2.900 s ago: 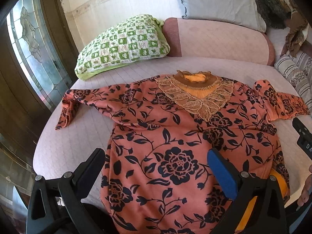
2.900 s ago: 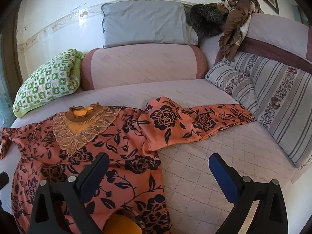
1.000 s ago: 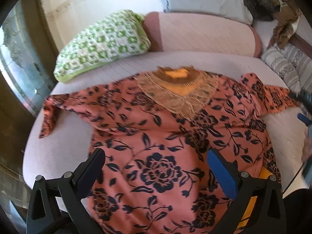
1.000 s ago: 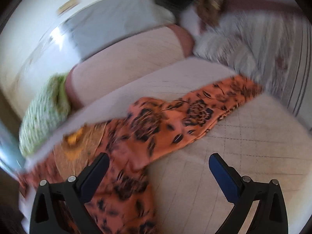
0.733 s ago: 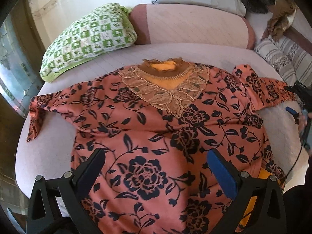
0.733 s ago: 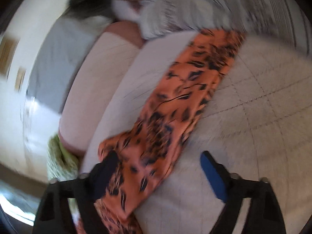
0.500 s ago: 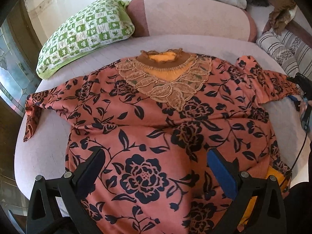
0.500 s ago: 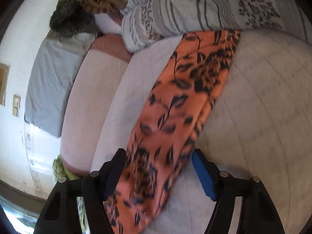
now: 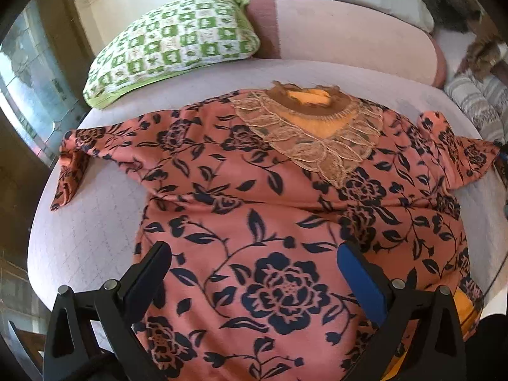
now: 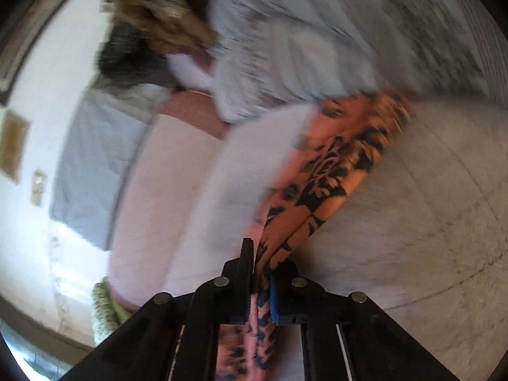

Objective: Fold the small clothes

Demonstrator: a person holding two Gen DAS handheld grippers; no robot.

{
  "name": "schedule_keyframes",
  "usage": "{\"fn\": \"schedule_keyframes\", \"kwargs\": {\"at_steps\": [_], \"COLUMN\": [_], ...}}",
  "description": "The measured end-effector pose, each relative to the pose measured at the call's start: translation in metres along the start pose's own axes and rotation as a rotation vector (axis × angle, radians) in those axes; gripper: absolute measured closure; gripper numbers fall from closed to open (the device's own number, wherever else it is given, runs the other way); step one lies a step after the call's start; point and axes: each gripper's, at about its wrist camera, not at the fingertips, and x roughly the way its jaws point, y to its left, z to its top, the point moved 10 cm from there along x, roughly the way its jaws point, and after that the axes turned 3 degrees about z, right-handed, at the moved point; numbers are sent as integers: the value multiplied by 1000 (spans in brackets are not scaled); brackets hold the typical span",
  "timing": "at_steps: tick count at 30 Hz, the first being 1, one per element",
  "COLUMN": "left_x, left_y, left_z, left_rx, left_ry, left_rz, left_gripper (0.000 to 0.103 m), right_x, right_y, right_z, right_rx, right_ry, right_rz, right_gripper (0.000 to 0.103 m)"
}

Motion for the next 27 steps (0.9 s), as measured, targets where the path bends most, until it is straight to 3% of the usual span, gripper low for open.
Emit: {"fn": "schedule_keyframes", "kwargs": {"at_steps": [4, 7, 12, 16, 19, 23, 26, 27], "left_x": [-8, -16, -28, -33, -32, -27, -23, -22], "left_y": [15, 27, 52, 80, 99, 118, 126, 127], "left_z": [4, 6, 6, 2, -1, -4, -4, -3], "left_rx": [-28, -36, -55, -85, -112, -147, -163, -165], "left_ry": [-23, -41, -75, -85, -82, -68, -62, -60], "left_rz": [5, 7, 19, 33, 40, 58, 66, 69], "left_gripper": [0, 0, 0, 0, 0, 0, 0, 0], "right_x": [-13, -20, -28, -9, 11, 42, 52, 50], "right_y": [74, 134, 231, 281, 296, 277, 242, 231], "right_z": [-15, -47, -145, -241, -326, -449, -511, -521], "right_rx": [-69, -136, -288, -438, -529, -589, -539, -510], "right_ry": [7, 49, 186, 330, 488, 789, 1008, 1045], "right_rz": [149, 256, 397, 418, 406, 366, 293, 275], "right_gripper": [94, 94, 94, 94, 91, 88, 72, 66]}}
